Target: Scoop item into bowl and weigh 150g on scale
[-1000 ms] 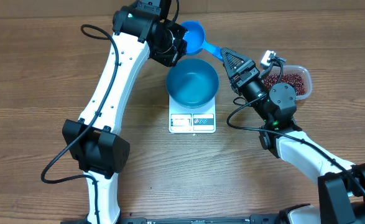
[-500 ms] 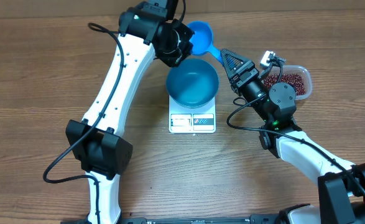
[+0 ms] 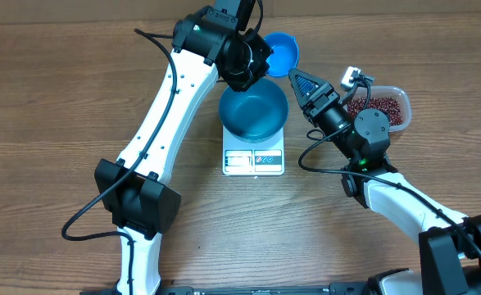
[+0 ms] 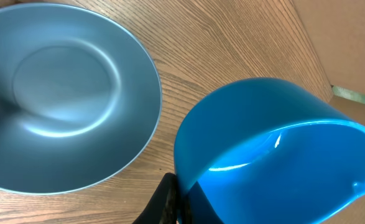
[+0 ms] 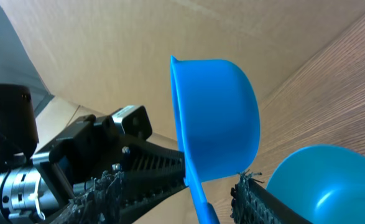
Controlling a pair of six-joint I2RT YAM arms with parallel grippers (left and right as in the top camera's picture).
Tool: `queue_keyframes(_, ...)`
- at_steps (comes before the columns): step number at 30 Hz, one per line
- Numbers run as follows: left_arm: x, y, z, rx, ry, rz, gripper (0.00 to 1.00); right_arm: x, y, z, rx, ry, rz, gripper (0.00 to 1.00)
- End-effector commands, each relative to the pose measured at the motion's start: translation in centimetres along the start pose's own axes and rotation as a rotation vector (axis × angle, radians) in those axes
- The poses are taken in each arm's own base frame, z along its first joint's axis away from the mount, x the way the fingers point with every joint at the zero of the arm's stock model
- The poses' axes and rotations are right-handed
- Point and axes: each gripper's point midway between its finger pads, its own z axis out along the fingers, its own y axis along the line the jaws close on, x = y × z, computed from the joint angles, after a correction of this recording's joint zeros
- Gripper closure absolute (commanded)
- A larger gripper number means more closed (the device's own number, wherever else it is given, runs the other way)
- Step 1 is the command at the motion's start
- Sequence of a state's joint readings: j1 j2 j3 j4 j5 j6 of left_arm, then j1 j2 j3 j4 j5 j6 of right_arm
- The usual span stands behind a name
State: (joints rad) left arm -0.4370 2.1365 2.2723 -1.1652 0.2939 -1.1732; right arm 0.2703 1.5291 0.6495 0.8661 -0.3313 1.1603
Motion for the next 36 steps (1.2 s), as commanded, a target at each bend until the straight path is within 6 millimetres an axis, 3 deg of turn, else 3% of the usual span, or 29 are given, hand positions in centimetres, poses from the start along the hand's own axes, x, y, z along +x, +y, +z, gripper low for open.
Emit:
queue_keyframes(1, -0.5, -0.5, -0.2, 0.012, -0.021, 0.040, 0.96, 0.1, 0.9, 0.1, -0.023, 0.011, -0.039, 0.41)
queue_keyframes(9, -0.8, -0.7, -0.3, 0.020, -0.029, 0.189, 0.96, 0.2, 0.7, 0.1, -0.016, 0.014, -0.048, 0.41)
queue_keyframes(17, -1.9, -0.3, -0.6, 0.019, -0.042, 0.180, 0.96, 0.2, 0.6, 0.1, -0.013, 0.014, -0.071, 0.41)
queue_keyframes(22, -2.5, -0.1, -0.7, 0.019, -0.049, 0.170, 0.96, 0.2, 0.6, 0.1, -0.011, 0.011, -0.072, 0.46)
queue_keyframes(36, -1.4, -0.8, -0.4, 0.030, -0.037, 0.192, 0.96, 0.3, 0.7, 0.1, -0.016, 0.022, -0.072, 0.49)
